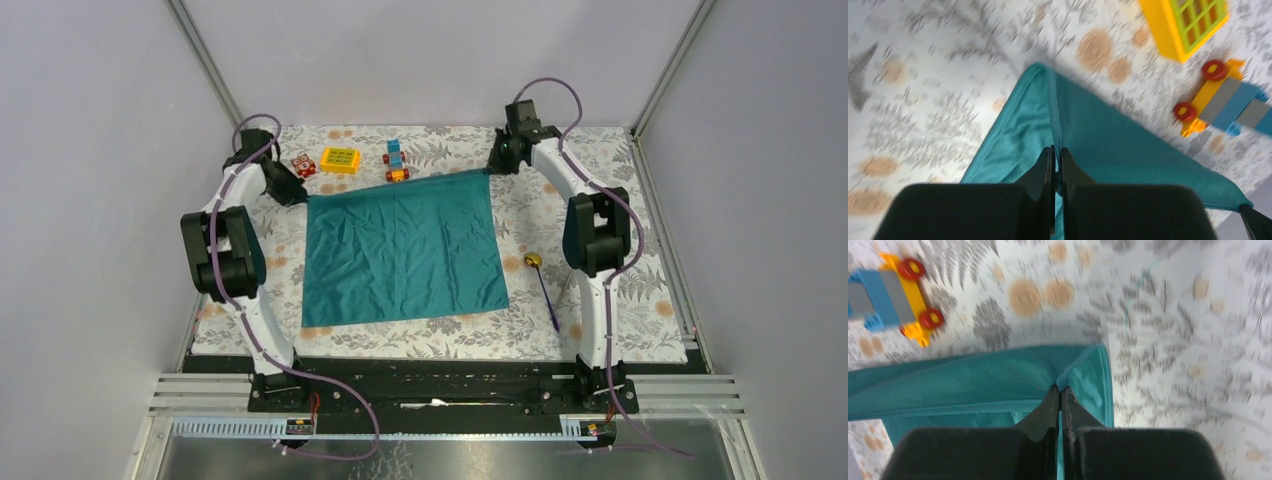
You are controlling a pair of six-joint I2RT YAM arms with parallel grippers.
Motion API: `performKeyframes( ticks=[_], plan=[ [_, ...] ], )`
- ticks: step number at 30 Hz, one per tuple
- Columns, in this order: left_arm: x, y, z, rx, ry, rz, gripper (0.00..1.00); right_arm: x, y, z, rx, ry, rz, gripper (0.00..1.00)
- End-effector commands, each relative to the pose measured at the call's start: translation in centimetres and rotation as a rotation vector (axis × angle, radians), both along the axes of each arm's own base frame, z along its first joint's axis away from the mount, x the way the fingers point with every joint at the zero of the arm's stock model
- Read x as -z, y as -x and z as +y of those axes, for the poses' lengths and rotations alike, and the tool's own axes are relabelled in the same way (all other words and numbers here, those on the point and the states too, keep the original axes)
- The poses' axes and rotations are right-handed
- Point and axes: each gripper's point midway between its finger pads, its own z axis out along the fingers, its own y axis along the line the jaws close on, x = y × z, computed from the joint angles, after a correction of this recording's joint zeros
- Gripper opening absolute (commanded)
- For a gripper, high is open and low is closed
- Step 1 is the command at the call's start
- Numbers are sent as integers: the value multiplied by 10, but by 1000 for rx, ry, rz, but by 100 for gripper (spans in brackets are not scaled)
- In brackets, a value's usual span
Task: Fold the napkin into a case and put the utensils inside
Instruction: Fold the napkin flat at the center of the board.
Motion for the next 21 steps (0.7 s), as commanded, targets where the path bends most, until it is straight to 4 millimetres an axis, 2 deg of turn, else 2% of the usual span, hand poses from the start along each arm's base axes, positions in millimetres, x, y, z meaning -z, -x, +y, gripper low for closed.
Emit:
performKeyframes(
  ticks=[1,7,11,13,18,21],
  plan=[
    [-27,57,4,16,-77,19,0,-34,58,-1,0,-74,58,0],
    [-8,138,-7,47,-102,101,0,-27,138,1,-24,-110,147,0],
    [-1,176,-19,22,-58,125,0,-16,184,-1,-56,-87,175,0],
    [4,194,-23,-5,-43,147,0,-4,208,-4,-68,-92,217,0],
    [22,236,-37,-49,23,255,0,16,241,-7,-83,-89,267,0],
    [26,250,-47,-52,72,298,0,22,254,-5,-85,-103,280,0]
  ],
)
